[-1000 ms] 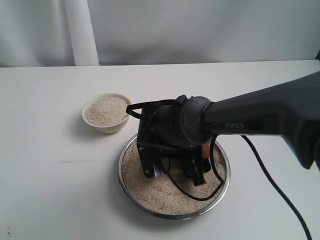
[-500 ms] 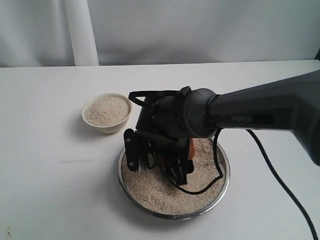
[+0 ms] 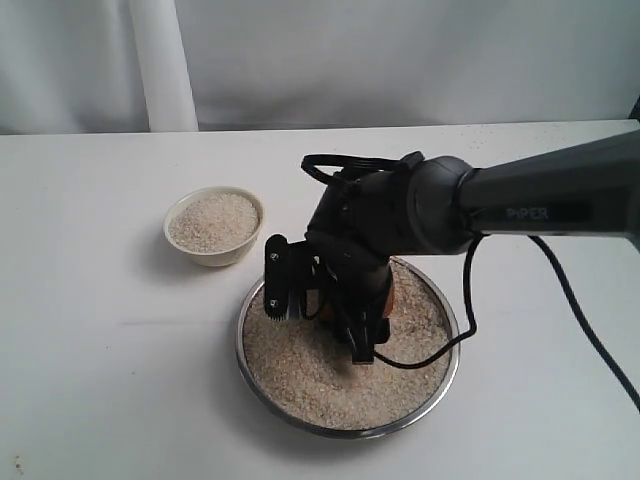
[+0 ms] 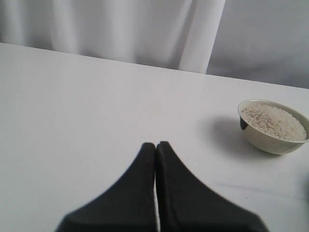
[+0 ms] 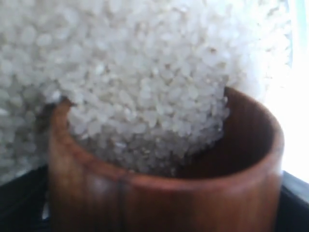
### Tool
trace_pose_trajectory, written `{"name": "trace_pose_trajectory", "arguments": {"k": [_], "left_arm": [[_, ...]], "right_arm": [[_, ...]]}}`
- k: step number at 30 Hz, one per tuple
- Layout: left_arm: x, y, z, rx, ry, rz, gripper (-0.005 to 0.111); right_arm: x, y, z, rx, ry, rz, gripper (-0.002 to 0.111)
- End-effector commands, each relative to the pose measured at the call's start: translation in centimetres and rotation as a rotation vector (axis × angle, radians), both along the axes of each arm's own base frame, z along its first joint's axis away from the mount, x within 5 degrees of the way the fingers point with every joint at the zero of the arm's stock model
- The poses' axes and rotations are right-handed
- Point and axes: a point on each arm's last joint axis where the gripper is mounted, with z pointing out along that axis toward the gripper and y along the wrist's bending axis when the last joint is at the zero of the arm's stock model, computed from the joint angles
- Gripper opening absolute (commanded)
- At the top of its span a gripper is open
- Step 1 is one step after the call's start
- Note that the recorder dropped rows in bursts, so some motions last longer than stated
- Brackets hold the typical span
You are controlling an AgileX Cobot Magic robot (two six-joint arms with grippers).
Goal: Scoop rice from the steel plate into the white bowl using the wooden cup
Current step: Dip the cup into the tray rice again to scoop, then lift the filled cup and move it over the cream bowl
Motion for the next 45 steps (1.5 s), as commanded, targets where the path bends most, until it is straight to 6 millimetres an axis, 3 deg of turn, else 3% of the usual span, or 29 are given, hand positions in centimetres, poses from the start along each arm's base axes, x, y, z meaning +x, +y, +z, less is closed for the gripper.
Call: {"name": "trace_pose_trajectory", "arguments": {"k": [1, 7, 19, 32, 36, 45], "left_arm": [[0.1, 0.0, -0.1, -0.010, 0.002, 0.000, 0.000], [0.1, 0.0, -0.1, -0.010, 0.002, 0.000, 0.000], [0.1, 0.0, -0.1, -0.010, 0.002, 0.000, 0.000], [0.1, 0.0, -0.1, -0.010, 0.002, 0.000, 0.000], [0.1, 0.0, -0.1, -0.010, 0.002, 0.000, 0.000], [0.1, 0.0, -0.1, -0.010, 0.002, 0.000, 0.000]], "right_arm": [[-1.3, -0.1, -4.8, 0.069, 0.127, -0.087, 0.000], [-1.6, -0.8, -5.2, 0.065, 0.130, -0.084, 0.000], [-1.4, -6.6, -4.9, 0.322, 0.066, -0.239, 0.000], [-1.8, -6.6, -4.1, 0.582, -0.053, -0.306, 0.000], [-1.8, -5.9, -2.5, 0.635, -0.091, -0.284, 0.000], [-1.9, -4.8, 3.5, 0.805, -0.219, -0.236, 0.000]]}}
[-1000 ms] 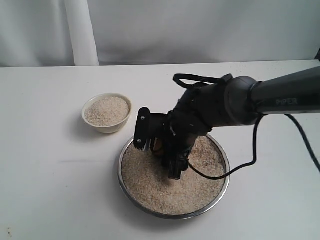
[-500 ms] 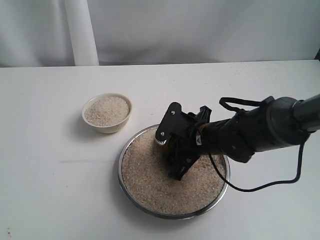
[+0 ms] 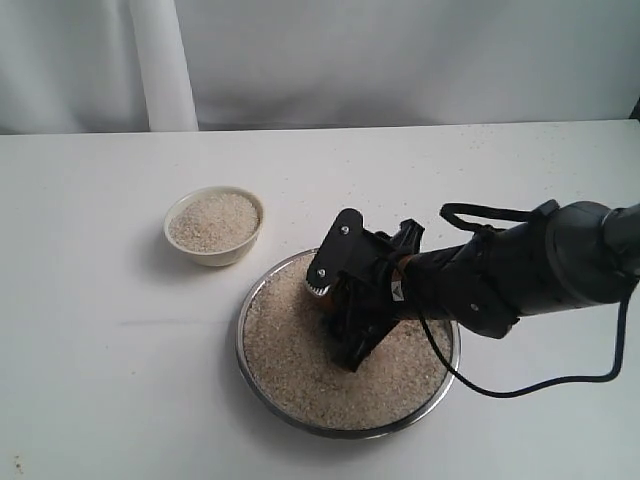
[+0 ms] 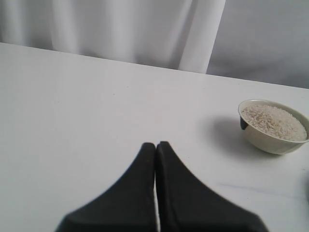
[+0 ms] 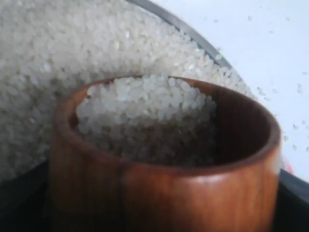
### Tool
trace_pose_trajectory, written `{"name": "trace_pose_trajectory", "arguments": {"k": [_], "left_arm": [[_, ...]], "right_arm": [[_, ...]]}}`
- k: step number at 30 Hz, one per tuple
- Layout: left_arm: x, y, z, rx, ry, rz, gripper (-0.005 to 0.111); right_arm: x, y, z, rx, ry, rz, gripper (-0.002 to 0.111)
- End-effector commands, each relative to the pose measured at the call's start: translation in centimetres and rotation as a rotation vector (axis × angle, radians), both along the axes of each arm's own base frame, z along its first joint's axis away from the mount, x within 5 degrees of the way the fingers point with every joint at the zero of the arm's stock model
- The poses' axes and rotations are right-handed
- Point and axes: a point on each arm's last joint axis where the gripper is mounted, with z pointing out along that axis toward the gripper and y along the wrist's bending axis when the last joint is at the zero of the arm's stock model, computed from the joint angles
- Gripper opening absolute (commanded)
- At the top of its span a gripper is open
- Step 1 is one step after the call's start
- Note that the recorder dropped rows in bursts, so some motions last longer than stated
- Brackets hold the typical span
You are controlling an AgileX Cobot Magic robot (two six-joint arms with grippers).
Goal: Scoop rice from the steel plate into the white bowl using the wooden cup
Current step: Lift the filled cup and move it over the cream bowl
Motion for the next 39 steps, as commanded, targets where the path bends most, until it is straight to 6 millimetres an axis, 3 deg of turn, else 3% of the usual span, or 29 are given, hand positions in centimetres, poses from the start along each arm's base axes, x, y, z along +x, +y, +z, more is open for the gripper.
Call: {"name": "trace_pose_trajectory", "arguments": {"k": [1, 6, 13, 17, 21, 27, 33, 39], "left_arm": [[0.1, 0.0, -0.1, -0.010, 0.002, 0.000, 0.000], [0.1, 0.0, -0.1, -0.010, 0.002, 0.000, 0.000], [0.1, 0.0, -0.1, -0.010, 0.002, 0.000, 0.000], [0.1, 0.0, -0.1, -0.010, 0.002, 0.000, 0.000], [0.1, 0.0, -0.1, -0.010, 0.002, 0.000, 0.000], [0.1, 0.0, -0.1, -0.010, 0.002, 0.000, 0.000], [0.1, 0.0, -0.1, -0.010, 0.002, 0.000, 0.000], [0.1, 0.0, -0.1, -0.010, 0.002, 0.000, 0.000]], "right_arm": [[0.0, 0.3, 3.6, 0.086, -0.099, 0.005, 0.000], [0.2, 0.5, 6.0, 0.145, -0.168, 0.005, 0.000], [2.8, 1.9, 10.2, 0.130, -0.198, -0.023, 0.000], [4.4, 3.4, 13.1, 0.099, -0.205, -0.028, 0.000], [6.0, 5.8, 14.3, 0.054, -0.200, -0.016, 0.000], [8.3, 10.2, 13.4, -0.027, -0.168, 0.009, 0.000], [10.3, 13.1, 10.7, -0.214, -0.160, -0.001, 0.000], [10.5, 15.7, 9.2, -0.399, -0.206, 0.004, 0.000]]}}
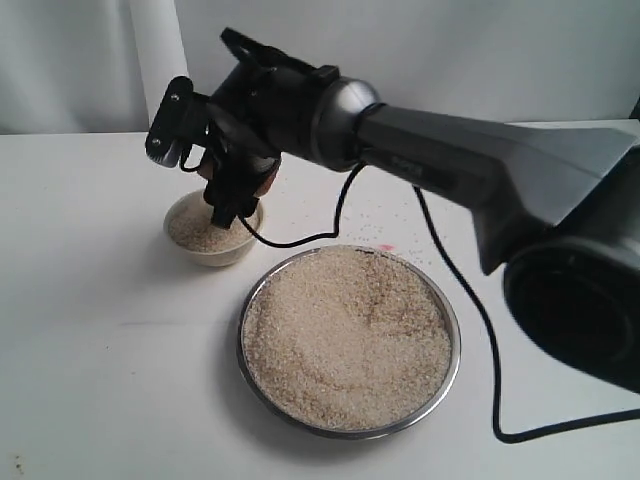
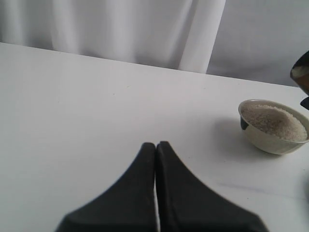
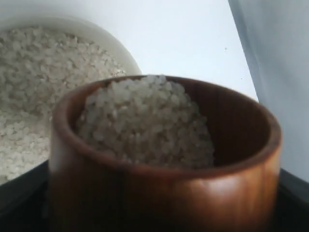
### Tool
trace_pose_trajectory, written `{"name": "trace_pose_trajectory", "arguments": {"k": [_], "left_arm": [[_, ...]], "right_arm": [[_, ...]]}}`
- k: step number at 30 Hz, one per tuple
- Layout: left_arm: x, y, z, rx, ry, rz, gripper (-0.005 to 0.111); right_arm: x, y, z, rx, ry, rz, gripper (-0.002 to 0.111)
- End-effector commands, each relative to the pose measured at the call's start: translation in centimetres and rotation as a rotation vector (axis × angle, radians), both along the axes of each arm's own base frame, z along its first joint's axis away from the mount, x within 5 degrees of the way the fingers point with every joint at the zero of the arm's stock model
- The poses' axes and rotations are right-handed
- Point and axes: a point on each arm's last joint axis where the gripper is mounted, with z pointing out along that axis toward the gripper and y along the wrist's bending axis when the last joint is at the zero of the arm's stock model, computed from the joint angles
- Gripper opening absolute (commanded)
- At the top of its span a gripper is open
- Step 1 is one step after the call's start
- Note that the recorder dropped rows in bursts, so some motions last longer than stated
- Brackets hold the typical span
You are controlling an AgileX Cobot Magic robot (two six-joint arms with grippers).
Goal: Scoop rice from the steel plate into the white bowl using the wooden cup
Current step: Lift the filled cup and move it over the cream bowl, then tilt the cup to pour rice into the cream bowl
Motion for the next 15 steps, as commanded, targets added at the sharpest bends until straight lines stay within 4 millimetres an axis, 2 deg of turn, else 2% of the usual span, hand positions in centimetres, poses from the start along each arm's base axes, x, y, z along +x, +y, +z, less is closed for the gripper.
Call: {"name": "trace_pose_trajectory", "arguments": {"k": [1, 3, 9, 15], "left_arm": [[0.1, 0.0, -0.1, -0.010, 0.002, 0.000, 0.000], [0.1, 0.0, -0.1, -0.010, 0.002, 0.000, 0.000], [0.1, 0.0, -0.1, -0.010, 0.002, 0.000, 0.000], [0.1, 0.0, -0.1, -0.010, 0.002, 0.000, 0.000]], "right_arm": [[-0.3, 1.3, 0.2, -0.155, -0.084, 0.003, 0.000], [-0.9, 1.7, -0.6, -0.290, -0.141, 0.019, 0.000], [-2.2, 2.9, -1.4, -0.504, -0.256, 0.041, 0.000], [-2.5, 3.1, -1.2, -0.596, -0.309, 0.057, 0.000]]}}
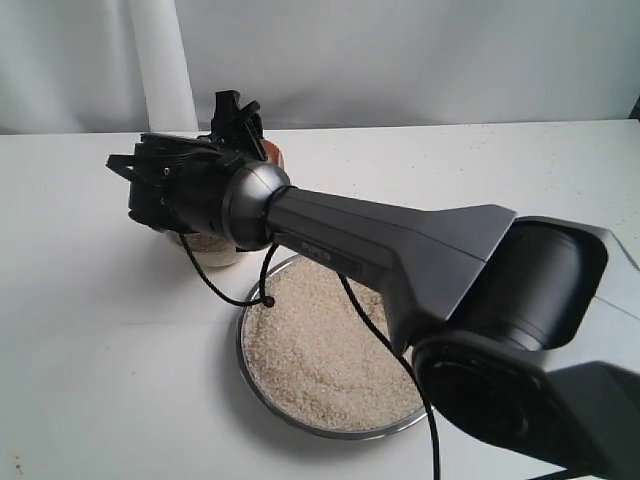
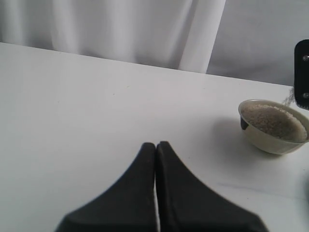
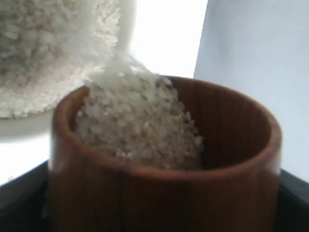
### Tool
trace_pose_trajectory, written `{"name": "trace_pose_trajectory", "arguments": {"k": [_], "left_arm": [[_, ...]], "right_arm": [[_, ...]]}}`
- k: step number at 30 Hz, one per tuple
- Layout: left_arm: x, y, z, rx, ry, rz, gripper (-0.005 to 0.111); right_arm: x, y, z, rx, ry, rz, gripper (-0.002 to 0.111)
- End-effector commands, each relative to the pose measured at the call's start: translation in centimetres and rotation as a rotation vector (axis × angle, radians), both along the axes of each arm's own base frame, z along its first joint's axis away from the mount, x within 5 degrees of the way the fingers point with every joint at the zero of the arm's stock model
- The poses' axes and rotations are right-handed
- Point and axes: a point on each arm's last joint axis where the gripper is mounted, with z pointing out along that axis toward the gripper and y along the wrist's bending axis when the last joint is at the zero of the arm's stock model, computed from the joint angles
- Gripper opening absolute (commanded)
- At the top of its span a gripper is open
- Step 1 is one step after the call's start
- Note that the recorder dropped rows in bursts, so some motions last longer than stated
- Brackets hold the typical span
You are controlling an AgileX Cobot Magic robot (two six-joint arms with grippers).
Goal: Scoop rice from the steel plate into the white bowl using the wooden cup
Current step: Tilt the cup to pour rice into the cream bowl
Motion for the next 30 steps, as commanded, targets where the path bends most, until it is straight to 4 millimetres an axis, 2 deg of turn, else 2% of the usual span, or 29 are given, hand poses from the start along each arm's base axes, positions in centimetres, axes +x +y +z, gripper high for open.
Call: {"name": "trace_pose_trajectory", "arguments": {"k": [1, 11, 30], "left_arm": [[0.1, 0.0, -0.1, -0.010, 0.002, 0.000, 0.000], [0.1, 0.0, -0.1, -0.010, 0.002, 0.000, 0.000], [0.1, 0.0, -0.1, -0.010, 0.002, 0.000, 0.000]], "right_arm": [[-0.2, 0.2, 1.1, -0.060, -0.059, 0.030, 0.000], [-0.3, 0.3, 1.5, -0.188, -0.087, 0.085, 0.000], [-0.3, 0.5, 2.4, -0.296, -0.167, 0.125, 0.000]]}}
